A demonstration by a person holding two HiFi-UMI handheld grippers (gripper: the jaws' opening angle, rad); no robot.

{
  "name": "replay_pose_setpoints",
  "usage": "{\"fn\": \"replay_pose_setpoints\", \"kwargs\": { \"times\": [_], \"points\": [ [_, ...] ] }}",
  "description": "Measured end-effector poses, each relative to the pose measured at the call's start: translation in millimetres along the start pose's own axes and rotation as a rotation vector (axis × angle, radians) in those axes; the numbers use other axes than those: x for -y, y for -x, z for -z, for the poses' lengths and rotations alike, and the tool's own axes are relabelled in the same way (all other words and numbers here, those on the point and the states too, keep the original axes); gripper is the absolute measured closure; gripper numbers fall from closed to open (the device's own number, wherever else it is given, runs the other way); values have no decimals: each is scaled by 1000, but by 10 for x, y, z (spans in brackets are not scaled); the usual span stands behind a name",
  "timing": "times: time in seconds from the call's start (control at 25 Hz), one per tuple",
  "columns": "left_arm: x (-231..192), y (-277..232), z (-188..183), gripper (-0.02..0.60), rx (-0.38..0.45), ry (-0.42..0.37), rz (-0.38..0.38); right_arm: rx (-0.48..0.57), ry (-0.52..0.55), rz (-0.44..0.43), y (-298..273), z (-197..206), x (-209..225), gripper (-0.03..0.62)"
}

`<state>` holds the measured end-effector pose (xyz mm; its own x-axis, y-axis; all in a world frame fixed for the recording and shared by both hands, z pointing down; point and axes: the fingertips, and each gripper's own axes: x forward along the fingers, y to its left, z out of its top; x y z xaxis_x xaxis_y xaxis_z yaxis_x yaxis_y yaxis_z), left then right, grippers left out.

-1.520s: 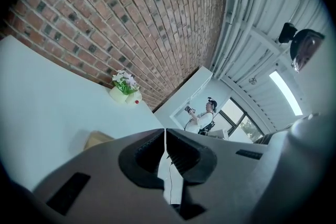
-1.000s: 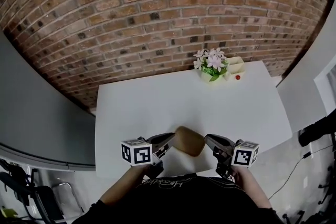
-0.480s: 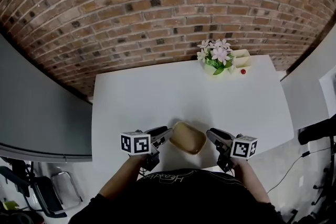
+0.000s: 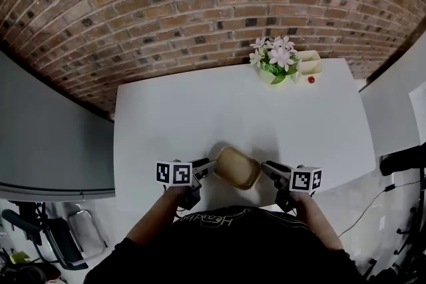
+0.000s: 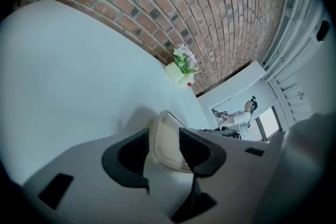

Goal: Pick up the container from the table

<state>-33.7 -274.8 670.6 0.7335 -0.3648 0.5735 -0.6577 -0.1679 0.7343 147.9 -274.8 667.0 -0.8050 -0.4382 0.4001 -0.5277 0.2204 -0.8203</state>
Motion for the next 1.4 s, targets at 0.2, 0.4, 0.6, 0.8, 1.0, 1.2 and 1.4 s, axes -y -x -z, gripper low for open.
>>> {"fn": "replay_pose_setpoints", "kwargs": {
  "times": [0.2,0.4,0.6,0.8,1.0,1.2,1.4],
  "points": [
    [-85,-49,70,420,-37,22,-17,-25,-49,7,-39,102,92,468],
    [-182,-95,104,422,-65,50,-41,-46,-73,13,-89,147,144,470],
    [-241,-149,130,422,-83,66,-53,-65,-101,17,-139,202,210,471],
    [-249,-192,122,423,-88,97,-35,-59,-143,8,-144,222,237,480],
    [-231,-201,130,438,-82,139,-6,-47,-183,-23,-157,228,200,515],
    [-193,-228,115,485,-77,138,8,-32,-185,-19,-155,217,212,518],
    [-195,-230,112,486,-72,141,10,-24,-158,6,-152,209,204,525]
  ]
}}
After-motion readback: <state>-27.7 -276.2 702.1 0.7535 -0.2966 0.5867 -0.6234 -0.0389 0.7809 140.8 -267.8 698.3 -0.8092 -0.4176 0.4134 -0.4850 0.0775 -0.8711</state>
